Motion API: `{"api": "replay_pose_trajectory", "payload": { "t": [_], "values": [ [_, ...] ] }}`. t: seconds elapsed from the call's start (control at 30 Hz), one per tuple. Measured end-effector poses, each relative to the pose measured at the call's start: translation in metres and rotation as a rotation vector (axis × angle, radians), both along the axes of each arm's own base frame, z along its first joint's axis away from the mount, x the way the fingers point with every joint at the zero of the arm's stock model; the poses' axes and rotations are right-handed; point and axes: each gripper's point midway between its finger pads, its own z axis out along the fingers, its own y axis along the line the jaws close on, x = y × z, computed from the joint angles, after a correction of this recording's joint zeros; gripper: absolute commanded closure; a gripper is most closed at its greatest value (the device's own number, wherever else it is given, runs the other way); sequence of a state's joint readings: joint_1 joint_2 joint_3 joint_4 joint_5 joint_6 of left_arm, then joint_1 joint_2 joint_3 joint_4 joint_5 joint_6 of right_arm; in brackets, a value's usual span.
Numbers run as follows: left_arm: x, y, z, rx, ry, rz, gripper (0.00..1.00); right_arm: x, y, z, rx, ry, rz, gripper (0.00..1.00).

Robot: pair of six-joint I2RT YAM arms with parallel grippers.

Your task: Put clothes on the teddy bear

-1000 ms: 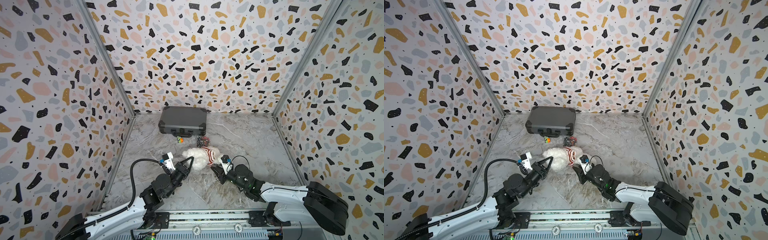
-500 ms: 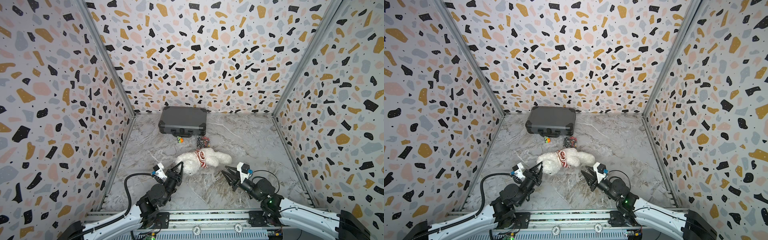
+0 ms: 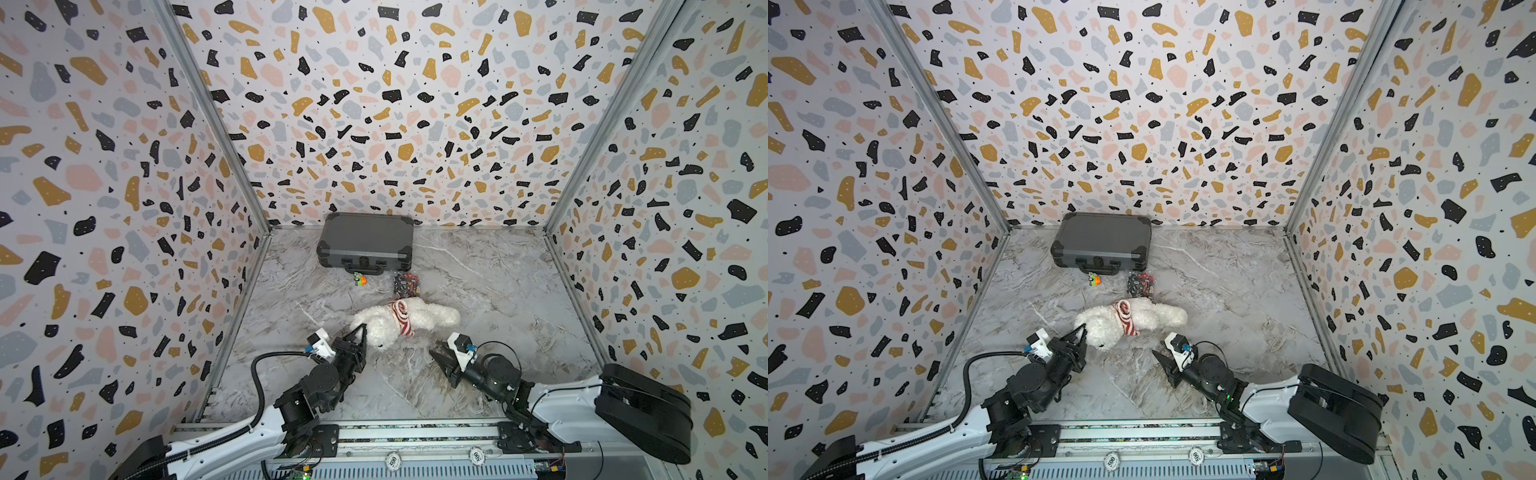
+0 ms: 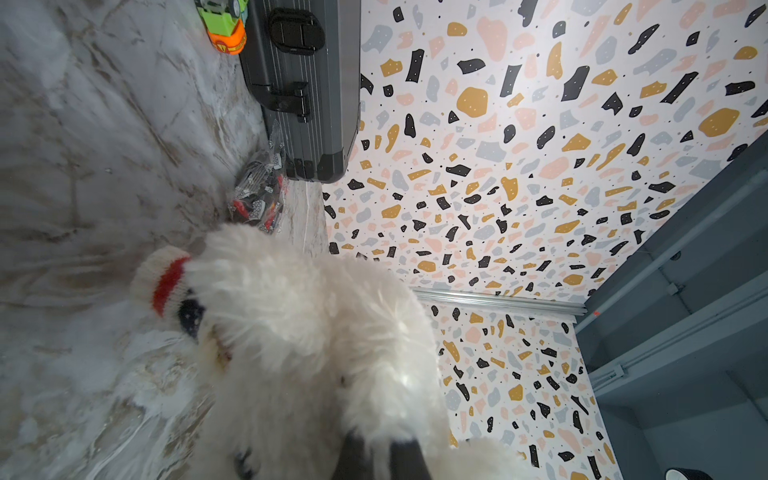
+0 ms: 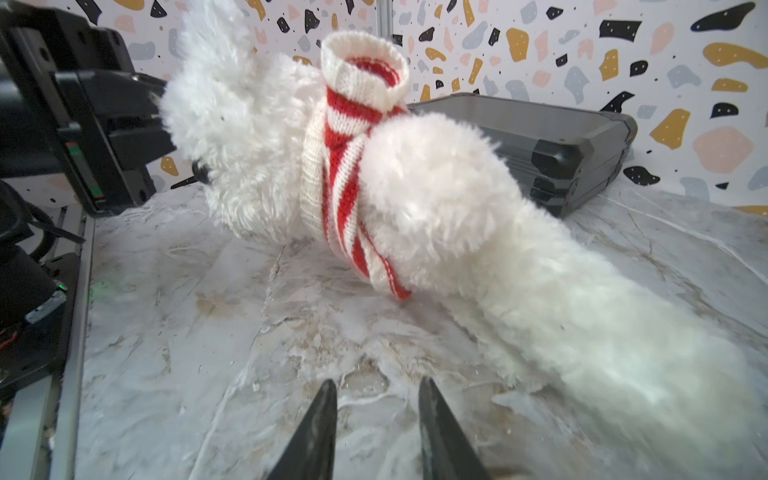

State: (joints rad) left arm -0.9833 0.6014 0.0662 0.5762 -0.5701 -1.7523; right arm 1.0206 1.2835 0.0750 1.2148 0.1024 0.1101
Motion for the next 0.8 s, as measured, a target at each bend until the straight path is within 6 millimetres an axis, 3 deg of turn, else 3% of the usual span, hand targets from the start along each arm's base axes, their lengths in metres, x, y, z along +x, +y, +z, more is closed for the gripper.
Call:
{"api": "replay_pose_trajectory", "payload": {
  "t": [0.13, 0.27, 0.8],
  "values": [
    [0.0, 0.0, -0.004, -0.001, 0.017, 0.002, 1.0, 0.015, 0.024, 0.024, 0.052, -0.058, 0.002, 0.65],
    [0.0, 0.002, -0.007, 0.008, 0.027, 0.012, 1.0, 0.026, 0.038, 0.032, 0.075, -0.073, -0.003, 0.65],
    [0.001, 0.002, -0.011, 0.018, 0.036, 0.015, 1.0, 0.036, 0.043, -0.01, 0.002, -0.007, -0.014, 0.72]
  ]
}}
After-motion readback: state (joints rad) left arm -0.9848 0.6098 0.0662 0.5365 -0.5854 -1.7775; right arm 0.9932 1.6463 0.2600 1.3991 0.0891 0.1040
